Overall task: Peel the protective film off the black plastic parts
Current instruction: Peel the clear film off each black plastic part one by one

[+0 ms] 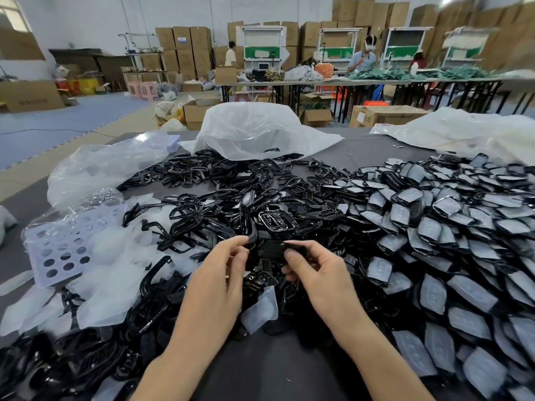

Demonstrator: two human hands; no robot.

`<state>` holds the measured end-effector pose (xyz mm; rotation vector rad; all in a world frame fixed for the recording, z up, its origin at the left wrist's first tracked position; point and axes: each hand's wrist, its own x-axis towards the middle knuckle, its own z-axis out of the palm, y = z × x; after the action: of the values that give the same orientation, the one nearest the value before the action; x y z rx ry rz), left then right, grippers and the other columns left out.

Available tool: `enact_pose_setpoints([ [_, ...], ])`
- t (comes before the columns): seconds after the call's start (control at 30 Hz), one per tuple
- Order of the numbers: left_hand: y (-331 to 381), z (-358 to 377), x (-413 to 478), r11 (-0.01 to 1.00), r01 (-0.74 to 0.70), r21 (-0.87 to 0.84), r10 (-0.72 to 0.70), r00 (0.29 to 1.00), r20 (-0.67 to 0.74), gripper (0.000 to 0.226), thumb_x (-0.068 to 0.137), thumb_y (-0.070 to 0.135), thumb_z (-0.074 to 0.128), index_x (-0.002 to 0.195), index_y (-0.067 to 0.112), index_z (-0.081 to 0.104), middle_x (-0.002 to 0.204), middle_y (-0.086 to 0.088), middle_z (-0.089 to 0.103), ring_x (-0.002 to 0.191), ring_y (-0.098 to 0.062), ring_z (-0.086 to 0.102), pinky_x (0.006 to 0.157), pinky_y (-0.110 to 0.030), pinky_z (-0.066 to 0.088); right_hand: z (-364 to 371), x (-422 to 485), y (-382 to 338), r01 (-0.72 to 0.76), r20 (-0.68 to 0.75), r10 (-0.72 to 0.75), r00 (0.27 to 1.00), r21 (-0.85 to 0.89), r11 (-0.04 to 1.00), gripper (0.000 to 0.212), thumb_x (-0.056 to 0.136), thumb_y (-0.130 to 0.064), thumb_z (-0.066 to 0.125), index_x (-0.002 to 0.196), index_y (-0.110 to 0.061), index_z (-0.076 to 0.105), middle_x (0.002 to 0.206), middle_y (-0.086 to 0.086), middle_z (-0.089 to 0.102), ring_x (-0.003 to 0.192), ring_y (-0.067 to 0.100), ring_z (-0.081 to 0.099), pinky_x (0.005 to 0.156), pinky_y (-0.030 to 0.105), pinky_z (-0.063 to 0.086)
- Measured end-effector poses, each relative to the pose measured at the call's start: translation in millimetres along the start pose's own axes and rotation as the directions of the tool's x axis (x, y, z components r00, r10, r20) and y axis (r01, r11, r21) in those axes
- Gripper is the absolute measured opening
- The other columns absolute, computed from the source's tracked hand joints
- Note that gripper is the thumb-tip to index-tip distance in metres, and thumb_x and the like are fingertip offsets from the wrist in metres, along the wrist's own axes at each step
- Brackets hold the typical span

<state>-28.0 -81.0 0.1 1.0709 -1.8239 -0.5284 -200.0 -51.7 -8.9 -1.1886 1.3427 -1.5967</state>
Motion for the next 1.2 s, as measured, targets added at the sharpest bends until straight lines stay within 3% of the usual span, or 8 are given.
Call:
enact_pose_setpoints([
  [0.13, -7, -11, 2, 0.974, -0.043, 0.221, 0.029, 0.997, 0.066, 0.021, 0.098, 0.035, 0.049, 0.116, 0.041, 0.057, 0.099, 0.029, 0.061, 0.098, 0.006, 0.056, 0.075, -0.015, 0.045, -8, 6, 3, -0.028, -0.112, 0.039, 0.993, 0.098, 0.995, 0.013, 0.098, -0.012, 0.062, 0.100, -0.021, 0.072, 0.086, 0.000, 0.078, 0.080, 0.015, 0.075, 0.067, 0.019, 0.056],
  [0.27, -20, -22, 5, 0.897, -0.043, 0.440, 0.011, 0.997, 0.074, 0.022, 0.099, 0.025, 0.053, 0.118, 0.025, 0.062, 0.108, 0.013, 0.065, 0.104, -0.013, 0.058, 0.090, -0.031, 0.047, -7, 5, 7, -0.045, -0.122, 0.056, 0.991, 0.097, 0.994, 0.012, 0.100, -0.011, 0.059, 0.105, -0.018, 0.068, 0.088, 0.002, 0.078, 0.078, 0.016, 0.075, 0.065, 0.020, 0.056],
  [0.4, -26, -23, 3, 0.822, -0.035, 0.568, -0.082, 0.980, 0.180, 0.031, 0.096, 0.046, 0.051, 0.123, 0.033, 0.061, 0.115, 0.015, 0.060, 0.115, -0.015, 0.051, 0.098, -0.033, 0.036, -7, 5, 7, -0.051, -0.125, 0.061, 0.990, 0.085, 0.995, 0.011, 0.100, -0.012, 0.058, 0.104, -0.018, 0.067, 0.087, 0.001, 0.078, 0.076, 0.015, 0.074, 0.065, 0.020, 0.056],
  [0.67, -31, -18, 3, 0.795, -0.127, 0.593, 0.002, 0.978, 0.206, 0.016, 0.094, 0.044, 0.055, 0.098, 0.038, 0.069, 0.099, 0.019, 0.058, 0.101, -0.013, 0.054, 0.087, -0.029, 0.034, -5, 5, 6, -0.054, -0.111, 0.063, 0.992, 0.085, 0.995, 0.011, 0.100, -0.011, 0.058, 0.104, -0.016, 0.066, 0.086, 0.002, 0.078, 0.073, 0.014, 0.073, 0.063, 0.020, 0.055],
  [0.77, -24, -16, 3, 0.877, -0.096, 0.470, 0.044, 0.992, 0.120, 0.016, 0.100, 0.037, 0.048, 0.093, 0.037, 0.063, 0.089, 0.021, 0.061, 0.092, -0.007, 0.057, 0.082, -0.027, 0.041, -6, 4, 4, -0.056, -0.083, 0.068, 0.994, 0.141, 0.988, 0.011, 0.100, -0.010, 0.057, 0.105, -0.014, 0.066, 0.089, 0.003, 0.078, 0.077, 0.015, 0.074, 0.066, 0.021, 0.056],
  [0.87, -14, -13, 3, 0.993, 0.087, 0.083, -0.088, 0.996, 0.009, 0.018, 0.101, 0.040, 0.045, 0.092, 0.041, 0.061, 0.076, 0.014, 0.065, 0.074, -0.008, 0.061, 0.065, -0.022, 0.047, -5, 3, -2, -0.106, 0.000, 0.112, 0.994, 0.314, 0.943, 0.013, 0.101, -0.008, 0.055, 0.108, -0.007, 0.066, 0.096, 0.009, 0.078, 0.086, 0.020, 0.075, 0.069, 0.021, 0.057],
  [0.97, -4, -8, 2, 0.979, 0.153, -0.138, -0.143, 0.987, 0.076, 0.022, 0.101, 0.029, 0.051, 0.098, 0.045, 0.065, 0.073, 0.005, 0.066, 0.060, -0.007, 0.059, 0.056, -0.014, 0.045, -2, 1, -6, -0.204, 0.129, 0.163, 0.978, 0.447, 0.871, 0.013, 0.099, -0.010, 0.056, 0.107, -0.006, 0.066, 0.104, 0.014, 0.076, 0.096, 0.025, 0.075, 0.072, 0.026, 0.059],
  [1.2, 3, 0, -1, 0.885, 0.266, -0.383, -0.171, 0.949, 0.265, 0.030, 0.098, 0.012, 0.058, 0.112, 0.039, 0.057, 0.082, 0.007, 0.068, 0.073, -0.007, 0.062, 0.071, -0.020, 0.050, 7, -4, -6, -0.220, 0.243, 0.121, 0.962, 0.434, 0.874, 0.017, 0.094, -0.017, 0.062, 0.107, -0.007, 0.069, 0.115, 0.016, 0.073, 0.108, 0.031, 0.071, 0.084, 0.029, 0.058],
])
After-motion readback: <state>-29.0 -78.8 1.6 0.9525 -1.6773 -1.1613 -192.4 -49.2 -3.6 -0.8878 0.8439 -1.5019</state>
